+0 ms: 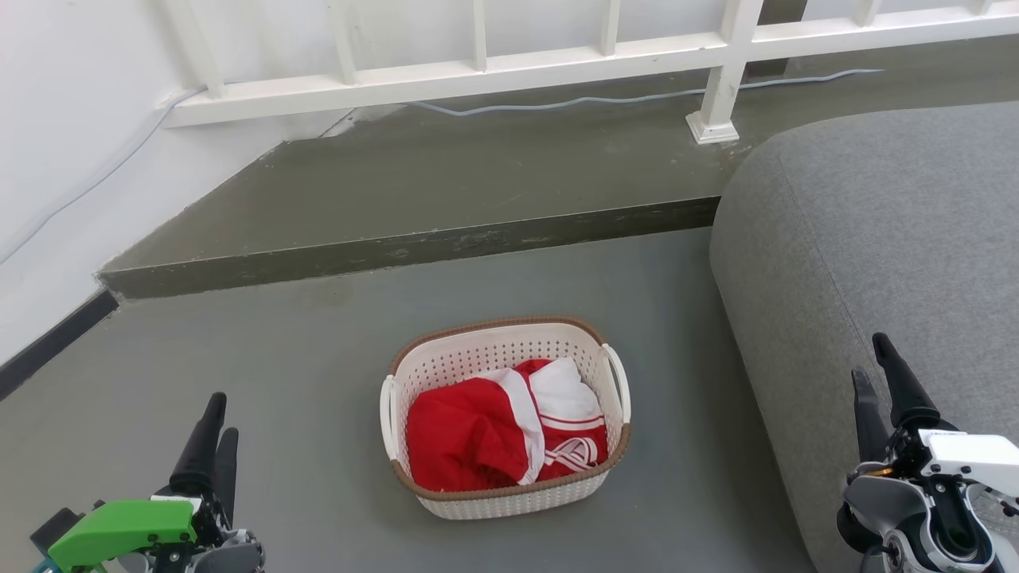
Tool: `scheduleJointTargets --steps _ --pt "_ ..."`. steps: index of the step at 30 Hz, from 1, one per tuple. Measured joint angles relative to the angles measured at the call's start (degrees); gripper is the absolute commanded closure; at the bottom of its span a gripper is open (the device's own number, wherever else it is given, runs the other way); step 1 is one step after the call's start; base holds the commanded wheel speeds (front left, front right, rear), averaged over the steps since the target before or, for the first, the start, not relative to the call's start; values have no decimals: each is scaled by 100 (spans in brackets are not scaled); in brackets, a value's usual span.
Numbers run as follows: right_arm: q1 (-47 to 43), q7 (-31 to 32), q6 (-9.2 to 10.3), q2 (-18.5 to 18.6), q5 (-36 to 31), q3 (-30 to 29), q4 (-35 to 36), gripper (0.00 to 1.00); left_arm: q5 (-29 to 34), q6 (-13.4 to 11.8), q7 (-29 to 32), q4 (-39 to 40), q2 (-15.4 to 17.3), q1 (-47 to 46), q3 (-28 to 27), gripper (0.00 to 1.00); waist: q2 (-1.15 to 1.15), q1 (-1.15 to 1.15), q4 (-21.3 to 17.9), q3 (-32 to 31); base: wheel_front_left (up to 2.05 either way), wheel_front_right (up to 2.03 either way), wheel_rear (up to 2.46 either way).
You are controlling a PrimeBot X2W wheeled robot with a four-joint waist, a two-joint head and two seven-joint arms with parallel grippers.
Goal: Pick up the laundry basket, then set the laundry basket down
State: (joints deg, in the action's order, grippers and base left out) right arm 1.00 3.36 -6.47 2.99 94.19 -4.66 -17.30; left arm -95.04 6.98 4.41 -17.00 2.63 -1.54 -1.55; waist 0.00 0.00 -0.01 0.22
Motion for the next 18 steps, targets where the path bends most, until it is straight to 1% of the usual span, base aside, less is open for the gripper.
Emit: scheduleJointTargets --steps 9,18 --pt "10 -115 0 0 -105 44 52 0 8 0 -70 89 0 -23 60 0 0 0 4 6 0 0 0" --pt "75 -274 0 23 -379 143 104 0 68 0 -156 285 -1 -122 179 0 0 0 14 18 0 0 0"
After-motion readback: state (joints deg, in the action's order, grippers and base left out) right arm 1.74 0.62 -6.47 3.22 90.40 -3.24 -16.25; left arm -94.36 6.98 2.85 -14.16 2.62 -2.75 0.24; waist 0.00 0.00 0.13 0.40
